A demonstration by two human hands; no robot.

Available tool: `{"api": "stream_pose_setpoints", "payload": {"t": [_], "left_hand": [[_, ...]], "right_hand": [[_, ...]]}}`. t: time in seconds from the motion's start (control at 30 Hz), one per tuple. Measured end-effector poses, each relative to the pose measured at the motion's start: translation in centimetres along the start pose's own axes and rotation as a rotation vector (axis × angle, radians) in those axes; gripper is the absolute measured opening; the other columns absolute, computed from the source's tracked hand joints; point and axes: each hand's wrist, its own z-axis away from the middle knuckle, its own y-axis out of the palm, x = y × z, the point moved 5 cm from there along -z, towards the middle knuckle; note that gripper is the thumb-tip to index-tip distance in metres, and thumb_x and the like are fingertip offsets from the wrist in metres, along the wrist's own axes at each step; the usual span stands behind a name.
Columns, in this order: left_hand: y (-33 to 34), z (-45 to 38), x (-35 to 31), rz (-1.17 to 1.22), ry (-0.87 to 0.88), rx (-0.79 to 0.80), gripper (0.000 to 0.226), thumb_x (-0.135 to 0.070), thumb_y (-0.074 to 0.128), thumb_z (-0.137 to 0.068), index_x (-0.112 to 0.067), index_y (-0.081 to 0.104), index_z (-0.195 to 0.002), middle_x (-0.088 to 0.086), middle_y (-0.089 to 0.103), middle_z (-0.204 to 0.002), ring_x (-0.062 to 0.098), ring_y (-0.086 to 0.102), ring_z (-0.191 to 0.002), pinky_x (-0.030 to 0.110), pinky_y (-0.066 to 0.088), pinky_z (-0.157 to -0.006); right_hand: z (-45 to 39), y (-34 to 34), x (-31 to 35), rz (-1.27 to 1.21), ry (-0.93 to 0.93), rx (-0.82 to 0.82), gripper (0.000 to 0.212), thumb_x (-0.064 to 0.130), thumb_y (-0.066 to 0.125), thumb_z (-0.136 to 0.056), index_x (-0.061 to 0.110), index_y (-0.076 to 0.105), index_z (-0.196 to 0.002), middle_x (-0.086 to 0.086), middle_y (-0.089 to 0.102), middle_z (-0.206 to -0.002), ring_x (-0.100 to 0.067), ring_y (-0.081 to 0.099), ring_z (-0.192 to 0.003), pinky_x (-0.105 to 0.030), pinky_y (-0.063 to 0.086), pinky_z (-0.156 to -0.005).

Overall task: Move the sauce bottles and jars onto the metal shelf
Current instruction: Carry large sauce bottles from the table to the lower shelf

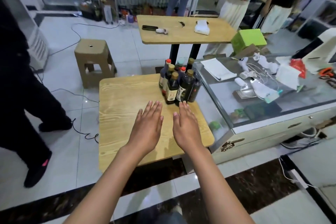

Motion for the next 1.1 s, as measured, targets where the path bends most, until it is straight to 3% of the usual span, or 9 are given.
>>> {"api": "stream_pose_setpoints", "payload": {"t": [0.1,0.23,0.33,0.5,0.67,0.77,0.83,0.9,1.1], "left_hand": [[0.5,-5.0,0.1,0.061,0.001,-0.022,0.048,-0.029,0.025,-0.105,-0.018,0.023,-0.152,-0.004,0.022,-0.16,0.01,0.003,-0.149,0.036,0.009,-0.121],[0.7,-12.4,0.7,0.145,-0.067,-0.103,0.041,-0.021,0.03,-0.105,-0.017,0.039,-0.145,0.001,0.039,-0.152,0.016,0.018,-0.147,0.036,0.019,-0.118],[0.9,-17.8,1.5,0.123,-0.107,-0.104,0.039,-0.02,0.032,-0.105,-0.016,0.044,-0.142,0.004,0.045,-0.146,0.019,0.03,-0.14,0.03,0.024,-0.112],[1.7,-27.6,2.8,0.18,-0.172,-0.134,0.035,-0.006,0.039,-0.1,-0.012,0.059,-0.128,0.006,0.059,-0.13,0.021,0.052,-0.121,0.016,0.033,-0.091],[3.3,-36.7,2.3,0.103,-0.081,-0.075,0.046,0.006,0.043,-0.088,-0.02,0.065,-0.12,0.006,0.06,-0.122,0.022,0.054,-0.115,0.027,0.041,-0.088],[6.0,-40.0,3.1,-0.125,0.052,0.229,0.06,0.004,0.051,-0.086,-0.025,0.05,-0.138,0.007,0.051,-0.136,0.027,0.048,-0.122,0.033,0.043,-0.094],[7.4,-40.9,3.5,-0.285,0.186,0.359,0.05,-0.007,0.056,-0.082,-0.031,0.057,-0.126,0.005,0.059,-0.119,0.03,0.056,-0.108,0.039,0.051,-0.082],[7.7,-41.4,3.8,-0.404,0.26,0.359,0.034,-0.013,0.058,-0.079,-0.025,0.061,-0.111,0.004,0.061,-0.106,0.03,0.059,-0.098,0.04,0.051,-0.075],[8.0,-40.8,5.7,-0.449,0.244,0.292,0.021,-0.011,0.062,-0.083,-0.015,0.062,-0.104,0.009,0.058,-0.112,0.03,0.053,-0.104,0.04,0.048,-0.079]], "right_hand": [[-4.3,0.1,-1.9,-0.138,0.054,0.016,0.052,0.033,0.03,-0.107,0.013,0.027,-0.155,-0.003,0.028,-0.161,-0.013,0.022,-0.149,-0.02,0.016,-0.114],[-11.6,0.7,-4.6,-0.306,0.125,-0.006,0.05,0.037,0.038,-0.105,0.017,0.039,-0.15,-0.002,0.044,-0.153,-0.018,0.039,-0.141,-0.033,0.034,-0.114],[-16.7,1.5,-5.7,-0.374,0.132,-0.001,0.047,0.037,0.043,-0.103,0.018,0.043,-0.147,0.0,0.05,-0.147,-0.017,0.048,-0.133,-0.03,0.038,-0.105],[-24.2,4.4,-6.2,-0.361,0.13,-0.007,0.046,0.039,0.047,-0.098,0.028,0.039,-0.142,0.005,0.042,-0.139,-0.023,0.062,-0.106,-0.042,0.051,-0.091],[-28.1,6.4,-6.9,-0.328,0.178,-0.047,0.053,0.024,0.052,-0.097,0.015,0.036,-0.147,-0.003,0.035,-0.15,-0.03,0.057,-0.117,-0.04,0.048,-0.088],[-29.4,8.0,-7.4,-0.245,0.225,0.024,0.057,0.019,0.054,-0.095,0.014,0.034,-0.148,-0.007,0.038,-0.147,-0.034,0.06,-0.112,-0.043,0.049,-0.081],[-30.0,8.8,-7.8,-0.221,0.228,0.081,0.06,0.016,0.056,-0.092,0.018,0.033,-0.148,-0.005,0.044,-0.144,-0.033,0.061,-0.111,-0.044,0.052,-0.081],[-30.6,9.1,-8.1,-0.225,0.216,0.064,0.051,0.013,0.056,-0.09,0.019,0.042,-0.138,-0.004,0.052,-0.134,-0.033,0.06,-0.109,-0.042,0.049,-0.078],[-30.8,8.8,-8.3,-0.263,0.31,-0.037,0.029,0.018,0.061,-0.089,0.02,0.056,-0.118,-0.005,0.07,-0.106,-0.033,0.063,-0.097,-0.038,0.041,-0.068]]}}
